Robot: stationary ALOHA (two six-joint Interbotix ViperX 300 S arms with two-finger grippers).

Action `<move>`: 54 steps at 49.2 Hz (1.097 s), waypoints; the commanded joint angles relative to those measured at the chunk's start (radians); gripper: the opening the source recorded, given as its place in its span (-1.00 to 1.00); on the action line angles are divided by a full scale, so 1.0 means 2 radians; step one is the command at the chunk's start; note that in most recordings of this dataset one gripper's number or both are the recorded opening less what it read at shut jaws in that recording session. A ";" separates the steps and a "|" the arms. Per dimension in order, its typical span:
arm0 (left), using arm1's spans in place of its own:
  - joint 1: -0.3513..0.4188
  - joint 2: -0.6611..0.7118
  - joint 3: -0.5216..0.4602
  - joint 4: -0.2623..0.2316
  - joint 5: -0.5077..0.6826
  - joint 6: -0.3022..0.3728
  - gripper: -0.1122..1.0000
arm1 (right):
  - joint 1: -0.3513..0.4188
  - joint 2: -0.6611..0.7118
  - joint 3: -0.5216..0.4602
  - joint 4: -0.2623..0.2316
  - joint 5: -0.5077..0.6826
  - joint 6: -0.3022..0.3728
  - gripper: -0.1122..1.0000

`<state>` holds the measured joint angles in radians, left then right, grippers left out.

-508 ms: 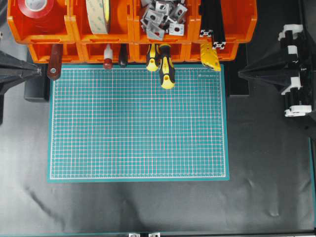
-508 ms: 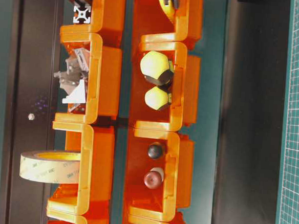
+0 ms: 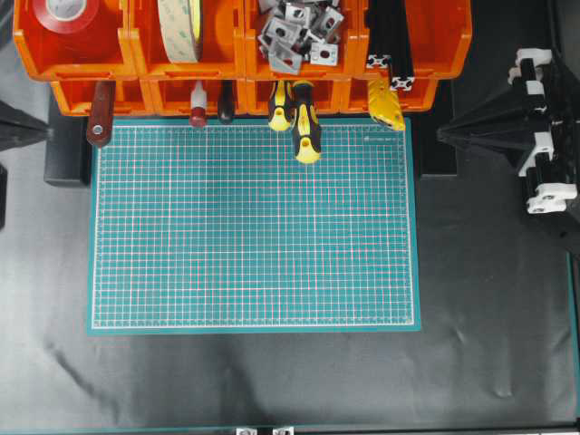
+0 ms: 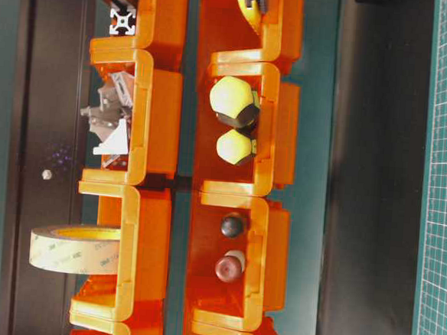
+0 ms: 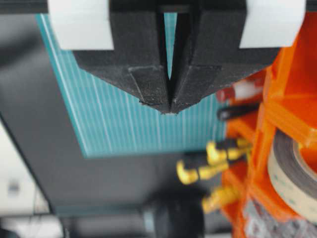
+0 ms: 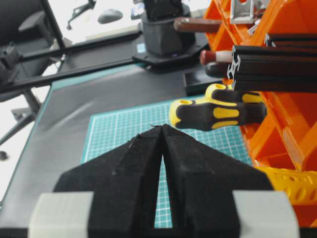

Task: Pick scraper from container rack with left arm.

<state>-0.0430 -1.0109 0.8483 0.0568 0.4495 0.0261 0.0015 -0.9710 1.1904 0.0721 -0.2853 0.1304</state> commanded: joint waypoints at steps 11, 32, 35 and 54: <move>-0.030 0.087 -0.156 0.028 0.249 0.064 -0.79 | -0.001 0.002 -0.013 0.005 -0.005 0.008 -0.80; -0.170 0.156 -0.186 0.308 0.367 -0.054 -0.79 | -0.001 0.002 -0.013 0.005 -0.004 0.058 -0.80; -0.203 0.172 -0.184 0.342 0.389 -0.081 -0.79 | -0.001 0.001 -0.013 0.005 -0.002 0.059 -0.80; -0.318 0.324 -0.160 0.456 0.518 -0.290 -0.79 | -0.001 0.001 -0.012 0.005 0.009 0.061 -0.80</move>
<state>-0.6473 -0.4050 0.5200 0.9511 1.4588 -0.4985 0.0015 -0.9741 1.1904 0.0798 -0.2700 0.2516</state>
